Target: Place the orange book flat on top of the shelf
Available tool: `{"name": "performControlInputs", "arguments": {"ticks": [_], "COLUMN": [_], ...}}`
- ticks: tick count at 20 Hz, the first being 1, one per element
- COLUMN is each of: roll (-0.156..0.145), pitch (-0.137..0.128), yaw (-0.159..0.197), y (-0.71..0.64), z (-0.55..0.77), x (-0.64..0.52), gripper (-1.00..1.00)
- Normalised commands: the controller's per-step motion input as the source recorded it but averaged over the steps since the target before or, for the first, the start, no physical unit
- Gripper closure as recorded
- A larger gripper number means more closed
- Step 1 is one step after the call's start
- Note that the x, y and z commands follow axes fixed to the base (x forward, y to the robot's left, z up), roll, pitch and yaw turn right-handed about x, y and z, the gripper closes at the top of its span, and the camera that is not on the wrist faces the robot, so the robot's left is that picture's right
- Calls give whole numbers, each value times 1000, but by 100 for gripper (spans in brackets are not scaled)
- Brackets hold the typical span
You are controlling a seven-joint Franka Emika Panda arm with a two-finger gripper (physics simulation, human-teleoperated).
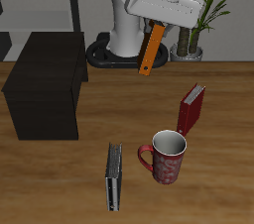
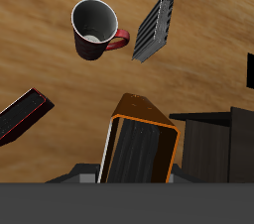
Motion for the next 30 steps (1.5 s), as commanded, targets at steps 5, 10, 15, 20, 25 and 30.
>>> {"name": "performControlInputs", "arguments": {"ticks": [5,10,15,20,25,30], "roll": [-178,-136,-132,-150,-173,-88], "pitch": [13,-5,7,-16,21,23], "yaw": [74,36,27,11,9,-14], "y": [-454,-354,-403,-426,-464,-367], "z": [-1,128,151,143,11,29], "x": [-43,-56,-15,-64,-17,-19], "gripper": [100,100,100,100,100,100]}}
